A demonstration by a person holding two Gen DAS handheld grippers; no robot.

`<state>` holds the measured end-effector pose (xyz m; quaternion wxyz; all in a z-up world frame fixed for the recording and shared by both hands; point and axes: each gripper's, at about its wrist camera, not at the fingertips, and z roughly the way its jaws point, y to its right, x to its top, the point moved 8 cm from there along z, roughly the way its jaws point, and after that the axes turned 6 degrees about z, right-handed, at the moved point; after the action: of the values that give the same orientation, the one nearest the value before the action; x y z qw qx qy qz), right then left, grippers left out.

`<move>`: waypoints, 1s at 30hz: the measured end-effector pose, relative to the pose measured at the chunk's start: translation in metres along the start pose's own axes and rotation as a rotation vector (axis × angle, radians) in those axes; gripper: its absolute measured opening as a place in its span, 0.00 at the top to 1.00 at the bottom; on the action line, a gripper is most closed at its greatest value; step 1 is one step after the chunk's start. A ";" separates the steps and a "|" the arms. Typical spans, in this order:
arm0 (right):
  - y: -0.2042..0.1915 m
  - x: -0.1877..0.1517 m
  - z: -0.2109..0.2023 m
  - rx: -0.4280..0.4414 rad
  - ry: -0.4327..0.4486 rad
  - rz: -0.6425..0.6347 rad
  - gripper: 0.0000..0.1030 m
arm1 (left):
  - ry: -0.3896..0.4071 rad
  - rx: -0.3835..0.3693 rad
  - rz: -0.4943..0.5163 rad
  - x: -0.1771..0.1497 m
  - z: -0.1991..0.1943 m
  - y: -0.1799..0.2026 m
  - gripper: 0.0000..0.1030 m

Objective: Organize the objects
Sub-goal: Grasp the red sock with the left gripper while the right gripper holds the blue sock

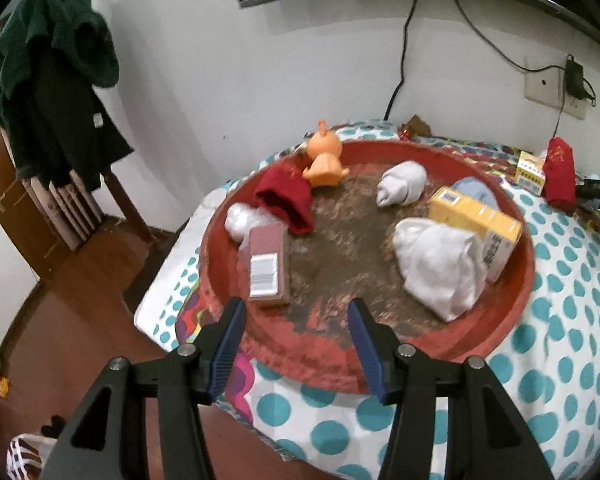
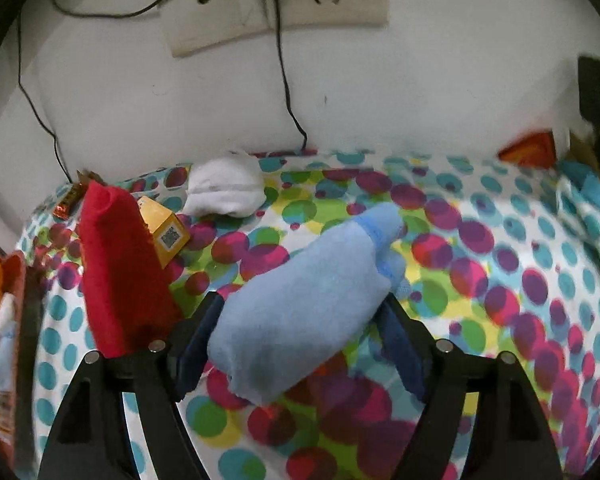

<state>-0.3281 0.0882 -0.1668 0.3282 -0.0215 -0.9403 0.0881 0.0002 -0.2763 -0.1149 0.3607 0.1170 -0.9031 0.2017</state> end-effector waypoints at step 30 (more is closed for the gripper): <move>0.099 -0.040 -0.068 -0.026 -0.017 -0.131 0.60 | 0.029 -0.357 0.215 0.147 0.054 0.328 0.42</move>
<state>-0.2563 0.1920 -0.1562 0.3247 0.0365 -0.9436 0.0543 -0.2539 -0.0175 -0.1398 0.3650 -0.0487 -0.9265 0.0773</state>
